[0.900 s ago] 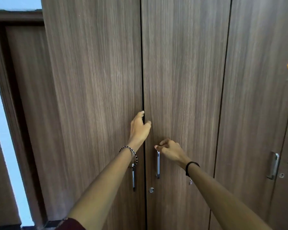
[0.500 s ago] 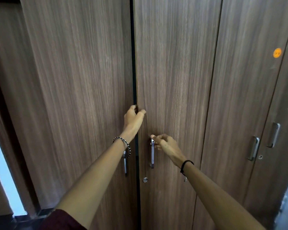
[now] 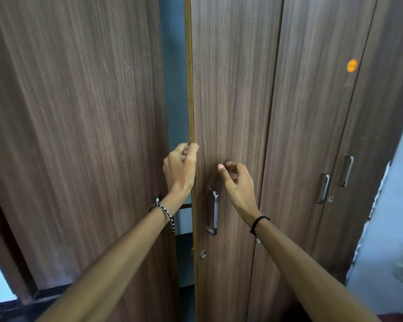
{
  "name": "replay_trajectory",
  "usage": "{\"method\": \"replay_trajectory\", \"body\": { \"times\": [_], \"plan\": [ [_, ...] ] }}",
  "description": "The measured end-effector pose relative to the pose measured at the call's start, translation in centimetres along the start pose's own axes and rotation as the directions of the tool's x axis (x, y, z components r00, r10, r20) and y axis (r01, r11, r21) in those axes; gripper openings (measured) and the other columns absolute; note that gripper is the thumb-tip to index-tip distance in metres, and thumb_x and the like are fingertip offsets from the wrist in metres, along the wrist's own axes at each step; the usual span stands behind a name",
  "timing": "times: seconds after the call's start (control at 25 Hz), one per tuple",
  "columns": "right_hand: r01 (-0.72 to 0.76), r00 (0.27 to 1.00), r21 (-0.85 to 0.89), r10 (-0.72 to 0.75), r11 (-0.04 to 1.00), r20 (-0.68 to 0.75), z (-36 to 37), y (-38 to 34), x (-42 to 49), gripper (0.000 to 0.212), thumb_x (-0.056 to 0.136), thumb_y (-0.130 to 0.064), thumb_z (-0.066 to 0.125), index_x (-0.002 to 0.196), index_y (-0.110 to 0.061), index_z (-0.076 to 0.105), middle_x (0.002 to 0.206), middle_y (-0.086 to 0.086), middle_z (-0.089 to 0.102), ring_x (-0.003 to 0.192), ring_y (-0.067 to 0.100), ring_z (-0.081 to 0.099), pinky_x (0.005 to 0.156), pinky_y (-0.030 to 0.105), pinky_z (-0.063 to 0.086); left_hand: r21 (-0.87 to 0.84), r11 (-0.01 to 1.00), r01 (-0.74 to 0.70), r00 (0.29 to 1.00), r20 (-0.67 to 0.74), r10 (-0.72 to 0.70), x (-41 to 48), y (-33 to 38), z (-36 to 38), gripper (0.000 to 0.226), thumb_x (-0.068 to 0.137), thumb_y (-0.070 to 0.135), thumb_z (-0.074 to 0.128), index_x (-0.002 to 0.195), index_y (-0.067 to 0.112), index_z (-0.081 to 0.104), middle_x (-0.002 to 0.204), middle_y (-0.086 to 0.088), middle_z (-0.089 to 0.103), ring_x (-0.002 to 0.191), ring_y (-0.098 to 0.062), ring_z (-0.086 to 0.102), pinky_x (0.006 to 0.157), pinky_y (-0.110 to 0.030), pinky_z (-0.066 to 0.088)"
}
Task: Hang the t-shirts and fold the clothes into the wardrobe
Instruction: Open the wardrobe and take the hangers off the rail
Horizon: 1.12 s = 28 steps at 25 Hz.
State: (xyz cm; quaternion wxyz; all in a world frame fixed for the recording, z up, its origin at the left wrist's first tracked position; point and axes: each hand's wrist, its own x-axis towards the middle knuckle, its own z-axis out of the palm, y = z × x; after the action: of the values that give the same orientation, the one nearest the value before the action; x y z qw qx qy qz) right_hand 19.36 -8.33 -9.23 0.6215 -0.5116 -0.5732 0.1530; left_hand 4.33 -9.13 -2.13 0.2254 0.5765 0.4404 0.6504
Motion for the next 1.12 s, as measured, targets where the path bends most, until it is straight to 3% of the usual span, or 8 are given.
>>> {"method": "replay_trajectory", "body": {
  "times": [0.2, 0.36, 0.48, 0.56, 0.64, 0.8, 0.96, 1.12],
  "plan": [
    [0.0, 1.0, 0.107, 0.0, 0.994, 0.005, -1.4, -2.2, 0.1, 0.066, 0.101, -0.052, 0.056, 0.156, -0.022, 0.037, 0.165, -0.01, 0.031, 0.149, 0.005, 0.03, 0.121, 0.029, 0.027, -0.037, 0.991, -0.13, 0.992, -0.013, 0.129, -2.9, 1.2, 0.8, 0.039, 0.09, 0.035, 0.05, 0.06, 0.01, 0.048, 0.05, 0.006, 0.038, 0.052, -0.012, 0.041, 0.057, -0.044, 0.044],
    [-0.021, 0.993, 0.268, 0.052, 0.963, -0.107, -3.0, -3.6, -0.1, 0.063, 0.104, -0.054, 0.048, 0.158, -0.023, 0.036, 0.163, -0.01, 0.035, 0.148, 0.003, 0.031, 0.123, 0.027, 0.024, -0.089, 0.982, -0.168, 0.981, 0.079, 0.175, -6.1, 2.8, 2.4, 0.038, 0.086, 0.041, 0.052, 0.102, 0.015, 0.075, 0.086, 0.005, 0.074, 0.078, -0.001, 0.066, 0.076, -0.033, 0.058],
    [-0.076, 0.981, 0.313, 0.127, 0.947, -0.147, -6.0, -3.6, 0.4, 0.054, 0.098, -0.07, 0.044, 0.128, -0.028, 0.062, 0.135, -0.01, 0.062, 0.125, 0.01, 0.056, 0.118, 0.043, 0.037, -0.119, 0.956, -0.267, 0.934, 0.21, 0.287, -9.0, 5.1, 4.0, 0.033, 0.089, 0.033, 0.054, 0.11, 0.02, 0.074, 0.099, 0.01, 0.074, 0.083, 0.014, 0.062, 0.071, -0.008, 0.047],
    [-0.065, 0.984, 0.289, 0.11, 0.955, -0.141, -8.8, -3.3, 0.2, 0.036, 0.102, -0.063, 0.042, 0.093, -0.035, 0.062, 0.095, -0.016, 0.063, 0.089, 0.005, 0.056, 0.097, 0.042, 0.047, -0.174, 0.944, -0.281, 0.886, 0.331, 0.325, -10.8, 6.1, 5.6, 0.037, 0.092, 0.033, 0.052, 0.124, 0.022, 0.068, 0.1, 0.005, 0.075, 0.084, 0.011, 0.064, 0.06, -0.01, 0.043],
    [-0.039, 0.99, 0.324, 0.08, 0.945, -0.113, -11.1, -4.1, -0.9, 0.042, 0.106, -0.057, 0.039, 0.079, -0.034, 0.061, 0.077, -0.016, 0.057, 0.073, 0.003, 0.051, 0.081, 0.034, 0.045, -0.206, 0.956, -0.207, 0.858, 0.432, 0.279, -11.7, 6.2, 7.2, 0.053, 0.091, 0.046, 0.047, 0.138, 0.025, 0.057, 0.094, -0.003, 0.074, 0.08, 0.002, 0.067, 0.063, -0.014, 0.046],
    [0.031, 0.993, 0.339, 0.01, 0.94, -0.117, -14.4, -4.5, -2.4, 0.059, 0.093, -0.074, 0.044, 0.1, -0.021, 0.068, 0.095, -0.013, 0.064, 0.093, 0.004, 0.061, 0.087, 0.024, 0.047, -0.331, 0.942, 0.046, 0.792, 0.587, 0.168, -12.8, 6.4, 10.5, 0.067, 0.083, 0.066, 0.041, 0.141, 0.033, 0.05, 0.137, 0.015, 0.057, 0.121, 0.007, 0.053, 0.106, -0.033, 0.047],
    [0.08, 0.971, 0.223, -0.025, 0.972, -0.239, -17.2, -4.7, -2.8, 0.063, 0.094, -0.063, 0.061, 0.09, -0.001, 0.052, 0.082, 0.011, 0.048, 0.078, 0.023, 0.047, 0.078, 0.041, 0.043, -0.34, 0.925, 0.168, 0.726, 0.678, 0.117, -13.5, 7.2, 13.1, 0.063, 0.086, 0.068, 0.041, 0.14, 0.037, 0.052, 0.143, 0.012, 0.053, 0.13, 0.001, 0.047, 0.107, -0.043, 0.047],
    [0.045, 0.952, 0.148, 0.002, 0.988, -0.305, -19.9, -4.8, -2.6, 0.053, 0.097, -0.057, 0.062, 0.081, -0.006, 0.061, 0.083, 0.018, 0.063, 0.091, 0.038, 0.066, 0.085, 0.052, 0.053, -0.351, 0.912, 0.211, 0.685, 0.719, 0.118, -14.0, 7.7, 15.4, 0.062, 0.089, 0.065, 0.04, 0.146, 0.041, 0.04, 0.153, 0.013, 0.039, 0.142, -0.009, 0.036, 0.11, -0.047, 0.042]
  ]
}}
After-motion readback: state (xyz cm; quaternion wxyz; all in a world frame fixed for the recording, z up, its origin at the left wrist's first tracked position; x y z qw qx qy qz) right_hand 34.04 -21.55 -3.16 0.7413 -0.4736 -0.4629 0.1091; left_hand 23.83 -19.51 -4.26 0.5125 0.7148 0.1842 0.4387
